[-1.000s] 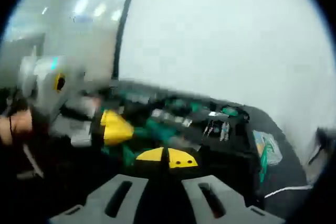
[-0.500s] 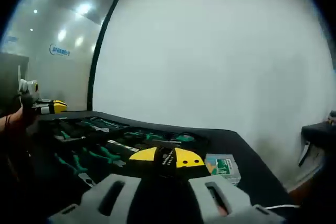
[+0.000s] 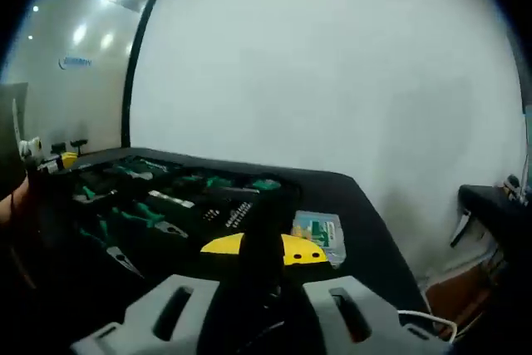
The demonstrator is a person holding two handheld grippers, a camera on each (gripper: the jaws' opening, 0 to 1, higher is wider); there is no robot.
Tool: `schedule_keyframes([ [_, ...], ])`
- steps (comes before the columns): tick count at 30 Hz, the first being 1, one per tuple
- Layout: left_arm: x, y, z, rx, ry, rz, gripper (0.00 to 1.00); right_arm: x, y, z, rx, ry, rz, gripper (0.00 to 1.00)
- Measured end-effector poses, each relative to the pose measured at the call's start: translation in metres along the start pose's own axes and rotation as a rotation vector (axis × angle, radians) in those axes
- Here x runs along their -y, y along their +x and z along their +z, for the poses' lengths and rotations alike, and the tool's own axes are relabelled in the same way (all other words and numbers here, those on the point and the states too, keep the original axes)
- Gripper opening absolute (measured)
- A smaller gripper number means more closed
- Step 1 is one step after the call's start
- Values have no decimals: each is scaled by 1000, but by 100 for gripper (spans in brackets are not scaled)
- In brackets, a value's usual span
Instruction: Pick up the tools and put them into their designated positions in the toolbox.
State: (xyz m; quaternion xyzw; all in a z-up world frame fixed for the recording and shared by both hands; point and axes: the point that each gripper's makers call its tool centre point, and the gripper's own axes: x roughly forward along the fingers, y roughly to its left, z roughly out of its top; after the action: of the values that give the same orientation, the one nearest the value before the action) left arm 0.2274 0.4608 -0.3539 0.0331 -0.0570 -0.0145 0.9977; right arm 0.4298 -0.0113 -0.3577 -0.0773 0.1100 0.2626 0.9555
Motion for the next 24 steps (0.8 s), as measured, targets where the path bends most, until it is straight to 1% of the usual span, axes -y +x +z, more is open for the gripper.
schedule_keyframes([
  [1,-1,1,0,1,1,3,7,6,2,-1,-7,36,-13,13],
  [2,-1,0,1,5,6,1,7,14,6,-3,-25,101,-27,13],
  [3,-1,0,2,10,10,-3,7,18,7,-3,-32,157,-27,13],
  [4,-1,-1,3,16,5,-12,7,24,7,0,-28,222,-36,13],
  [5,-1,-2,4,21,-1,-16,7,29,7,2,-21,260,-57,13],
  [6,-2,-2,5,28,-3,-17,7,39,8,4,-15,270,-89,13],
  [8,-3,-2,7,38,-8,-15,7,48,14,1,-44,243,-113,13],
  [10,-4,-2,8,42,-14,-17,7,51,22,0,-61,236,-110,13],
  [12,-5,-1,8,42,-16,-16,7,42,30,-14,-155,131,-60,13],
  [13,-5,-1,7,41,-16,-16,7,40,32,-21,-194,91,-63,13],
  [14,-5,-1,7,39,-16,-16,7,39,34,-19,-180,107,-72,13],
  [15,-5,-1,7,37,-16,-16,7,37,38,-15,-147,183,-78,13],
  [16,-5,-1,7,36,-15,-16,7,31,39,-18,-162,226,-57,14],
  [17,-6,-1,6,36,-16,-17,7,26,43,-26,-207,237,-35,14],
  [19,-6,-1,7,39,-17,-18,7,20,50,-37,-266,195,-20,16],
  [20,-6,-1,7,40,-18,-18,7,17,52,-41,-287,193,-13,15],
  [21,-7,-1,7,40,-18,-17,7,19,55,-37,-264,203,-35,14],
  [23,-8,-1,7,41,-25,-18,7,19,54,-42,-297,212,-37,13],
  [24,-8,-1,8,42,-25,-16,7,19,51,-50,-354,199,-50,13],
])
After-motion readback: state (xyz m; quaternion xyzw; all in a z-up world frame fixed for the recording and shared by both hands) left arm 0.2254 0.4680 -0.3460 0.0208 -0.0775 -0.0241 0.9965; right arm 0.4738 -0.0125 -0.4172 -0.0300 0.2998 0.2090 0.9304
